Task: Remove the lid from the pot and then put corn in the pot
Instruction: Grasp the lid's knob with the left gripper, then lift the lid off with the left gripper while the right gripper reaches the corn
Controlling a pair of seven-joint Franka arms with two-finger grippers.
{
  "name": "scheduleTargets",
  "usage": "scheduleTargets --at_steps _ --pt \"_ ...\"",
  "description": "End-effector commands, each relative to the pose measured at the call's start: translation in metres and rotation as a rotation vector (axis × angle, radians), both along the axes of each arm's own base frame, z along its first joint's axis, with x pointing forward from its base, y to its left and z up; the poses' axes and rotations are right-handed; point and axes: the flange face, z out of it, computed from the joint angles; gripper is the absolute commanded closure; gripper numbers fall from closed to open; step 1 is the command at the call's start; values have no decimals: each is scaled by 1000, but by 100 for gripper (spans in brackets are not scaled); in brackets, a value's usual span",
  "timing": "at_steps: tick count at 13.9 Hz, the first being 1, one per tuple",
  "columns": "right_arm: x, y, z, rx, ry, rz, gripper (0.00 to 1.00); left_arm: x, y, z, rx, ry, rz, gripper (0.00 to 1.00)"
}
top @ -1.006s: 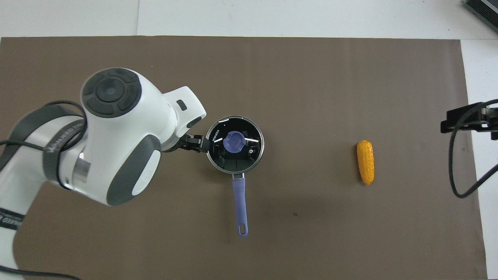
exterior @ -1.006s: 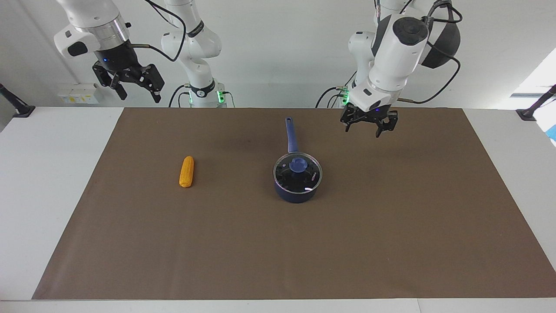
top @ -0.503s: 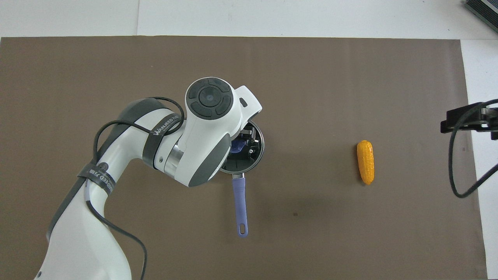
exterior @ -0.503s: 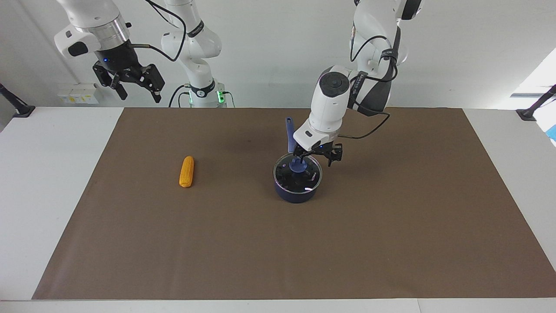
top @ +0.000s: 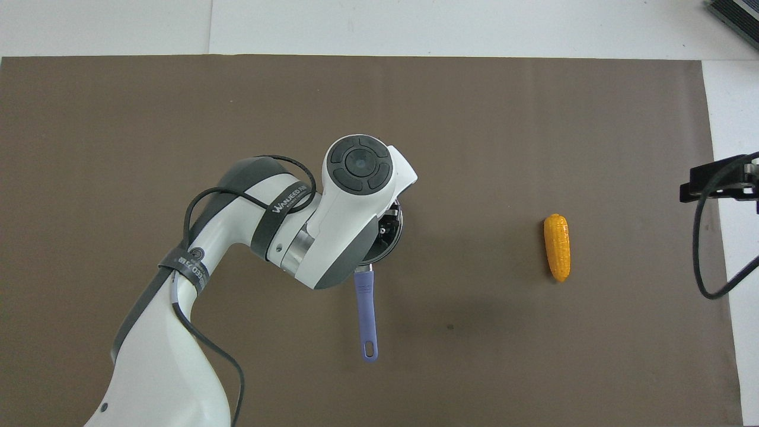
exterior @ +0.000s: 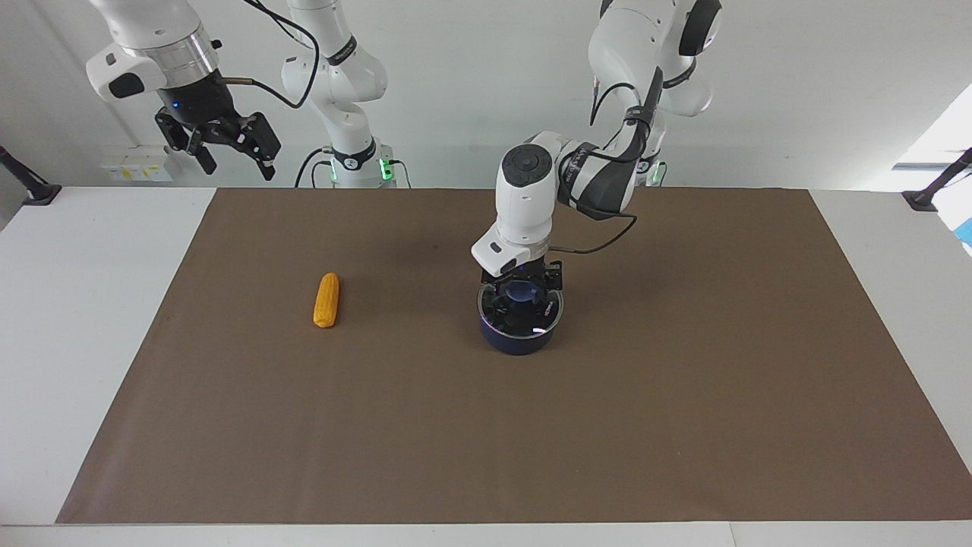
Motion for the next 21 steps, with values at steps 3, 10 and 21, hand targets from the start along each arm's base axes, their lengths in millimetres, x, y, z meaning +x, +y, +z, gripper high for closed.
scheduleTargets --at_steps 3,10,21 --pt "-8 -3 0 7 11 7 0 2 -2 7 40 -17 82 21" --pt "-25 -2 -16 3 -30 5 0 2 -2 10 42 -26 82 72" --pt "-37 2 -112 1 -27 29 0 16 52 77 38 -85 137 100"
